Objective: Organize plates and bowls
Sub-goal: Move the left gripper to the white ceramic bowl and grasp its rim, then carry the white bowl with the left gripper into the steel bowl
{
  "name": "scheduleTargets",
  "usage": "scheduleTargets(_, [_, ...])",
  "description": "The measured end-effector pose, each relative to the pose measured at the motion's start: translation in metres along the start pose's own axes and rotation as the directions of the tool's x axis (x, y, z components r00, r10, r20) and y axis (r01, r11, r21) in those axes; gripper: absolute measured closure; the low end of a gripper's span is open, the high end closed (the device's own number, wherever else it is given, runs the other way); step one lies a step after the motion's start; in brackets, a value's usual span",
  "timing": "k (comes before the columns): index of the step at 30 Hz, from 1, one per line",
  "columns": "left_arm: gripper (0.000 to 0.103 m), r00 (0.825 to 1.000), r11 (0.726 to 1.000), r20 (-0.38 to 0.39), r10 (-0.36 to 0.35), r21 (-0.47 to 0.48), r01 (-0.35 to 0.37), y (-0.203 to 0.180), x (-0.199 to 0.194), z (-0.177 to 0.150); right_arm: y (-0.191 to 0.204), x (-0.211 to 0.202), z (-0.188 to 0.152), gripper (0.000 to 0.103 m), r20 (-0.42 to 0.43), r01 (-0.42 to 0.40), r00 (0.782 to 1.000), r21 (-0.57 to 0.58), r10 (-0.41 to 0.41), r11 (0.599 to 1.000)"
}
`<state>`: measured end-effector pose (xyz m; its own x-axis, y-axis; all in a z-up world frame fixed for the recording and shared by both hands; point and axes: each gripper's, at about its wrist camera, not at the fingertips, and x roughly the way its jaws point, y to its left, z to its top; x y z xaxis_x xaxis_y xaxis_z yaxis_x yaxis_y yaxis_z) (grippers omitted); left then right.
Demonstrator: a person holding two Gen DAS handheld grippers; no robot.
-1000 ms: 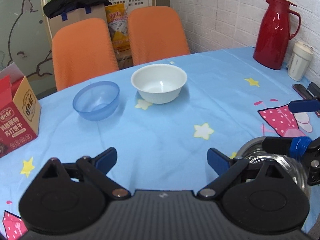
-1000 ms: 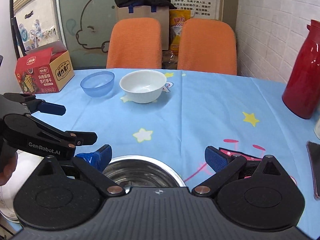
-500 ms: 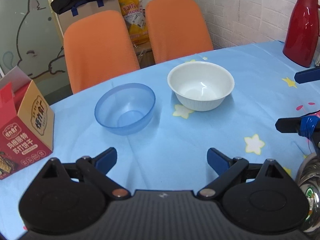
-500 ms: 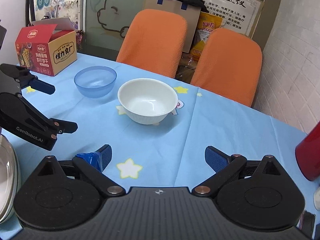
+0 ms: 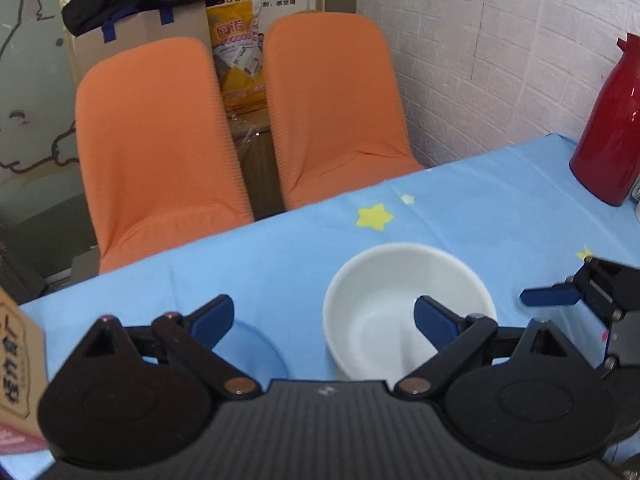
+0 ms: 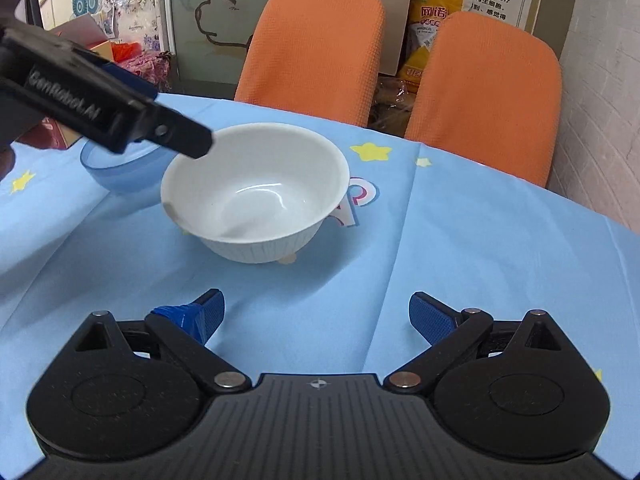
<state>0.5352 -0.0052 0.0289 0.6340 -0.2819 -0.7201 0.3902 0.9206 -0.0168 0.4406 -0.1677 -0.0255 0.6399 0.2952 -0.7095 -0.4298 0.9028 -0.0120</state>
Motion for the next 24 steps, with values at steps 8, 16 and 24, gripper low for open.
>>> scheduleTargets(8, [0.008, 0.989, 0.995, -0.142, -0.031, 0.085, 0.043, -0.015, 0.063, 0.022, 0.005, 0.011, 0.010, 0.016, 0.022, -0.053, 0.998, 0.010, 0.053, 0.999])
scheduleTargets(16, [0.011, 0.988, 0.989, -0.155, -0.026, 0.137, 0.047, -0.031, 0.068, 0.009, 0.015, 0.027, 0.018, 0.017, 0.024, -0.067, 0.997, -0.008, 0.068, 0.998])
scheduleTargets(24, [0.022, 0.991, 0.978, -0.131, -0.038, 0.200, 0.064, -0.052, 0.058, 0.001, 0.017, 0.004, 0.019, 0.017, 0.119, -0.082, 0.989, -0.027, 0.084, 0.996])
